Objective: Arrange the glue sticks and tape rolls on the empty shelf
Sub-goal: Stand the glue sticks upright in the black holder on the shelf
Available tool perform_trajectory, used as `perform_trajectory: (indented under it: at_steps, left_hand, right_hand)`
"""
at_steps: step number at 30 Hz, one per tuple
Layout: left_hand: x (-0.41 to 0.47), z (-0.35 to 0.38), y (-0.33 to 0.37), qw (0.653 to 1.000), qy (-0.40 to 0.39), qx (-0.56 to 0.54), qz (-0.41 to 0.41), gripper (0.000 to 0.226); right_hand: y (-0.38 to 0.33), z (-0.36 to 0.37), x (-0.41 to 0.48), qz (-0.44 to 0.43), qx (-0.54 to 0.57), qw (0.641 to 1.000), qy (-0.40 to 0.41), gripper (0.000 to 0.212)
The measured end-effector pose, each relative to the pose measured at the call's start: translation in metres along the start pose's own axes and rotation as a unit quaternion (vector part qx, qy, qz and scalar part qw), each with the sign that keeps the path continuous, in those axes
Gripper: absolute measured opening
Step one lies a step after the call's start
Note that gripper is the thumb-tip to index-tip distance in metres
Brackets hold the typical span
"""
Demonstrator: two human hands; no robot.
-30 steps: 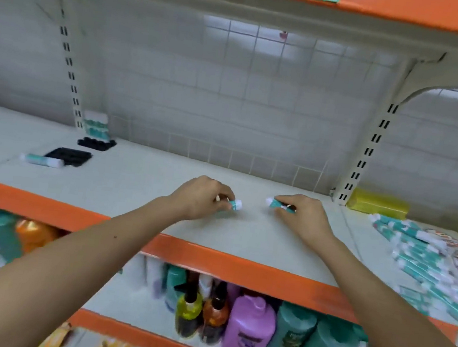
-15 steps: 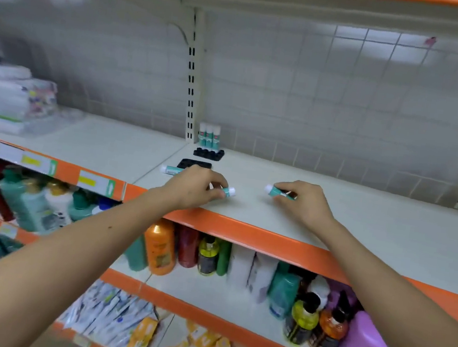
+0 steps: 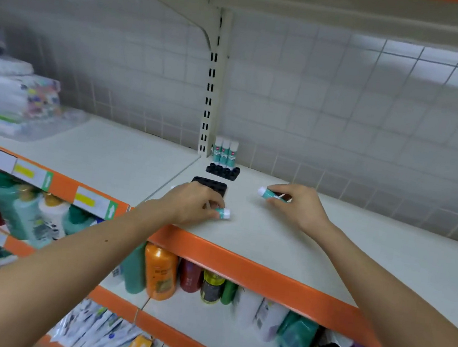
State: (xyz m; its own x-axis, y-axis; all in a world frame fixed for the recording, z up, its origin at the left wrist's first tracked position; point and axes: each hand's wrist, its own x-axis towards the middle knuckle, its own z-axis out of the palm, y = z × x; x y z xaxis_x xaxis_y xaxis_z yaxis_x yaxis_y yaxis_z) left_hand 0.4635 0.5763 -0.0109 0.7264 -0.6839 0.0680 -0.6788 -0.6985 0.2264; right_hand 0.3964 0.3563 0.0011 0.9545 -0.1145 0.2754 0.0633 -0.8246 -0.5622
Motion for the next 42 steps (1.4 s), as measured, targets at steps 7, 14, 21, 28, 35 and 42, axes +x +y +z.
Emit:
perform_trajectory:
  at_steps: [7, 14, 21, 28, 35, 42]
  left_hand:
    - [0.029, 0.002, -0.013, 0.999, -0.03, 0.001, 0.034, 0.03]
    - [0.064, -0.011, -0.012, 0.988, 0.082, -0.127, 0.009, 0.032]
    - [0.103, -0.023, -0.028, 0.984, 0.098, -0.149, 0.025, 0.029]
    - [0.125, -0.023, -0.055, 0.975, 0.113, -0.184, 0.044, 0.026]
    - [0.138, -0.011, -0.066, 0.956, 0.16, -0.243, 0.044, 0.022]
    - [0.149, -0.001, -0.069, 0.975, 0.093, -0.193, 0.059, 0.045]
  right_hand:
    - [0.016, 0.018, 0.044, -0.012, 0.014, 1.0, -0.018, 0.015]
    - [0.014, 0.029, 0.078, -0.022, 0.067, 0.997, -0.034, 0.026]
    - [0.001, 0.03, 0.104, -0.064, 0.096, 0.993, -0.004, 0.034]
    - [0.002, 0.032, 0.124, -0.019, 0.108, 0.994, -0.003, 0.046]
    - [0.019, 0.04, 0.126, 0.157, 0.246, 0.955, -0.048, 0.028]
    - [0.015, 0.03, 0.136, 0.116, 0.172, 0.978, 0.014, 0.015]
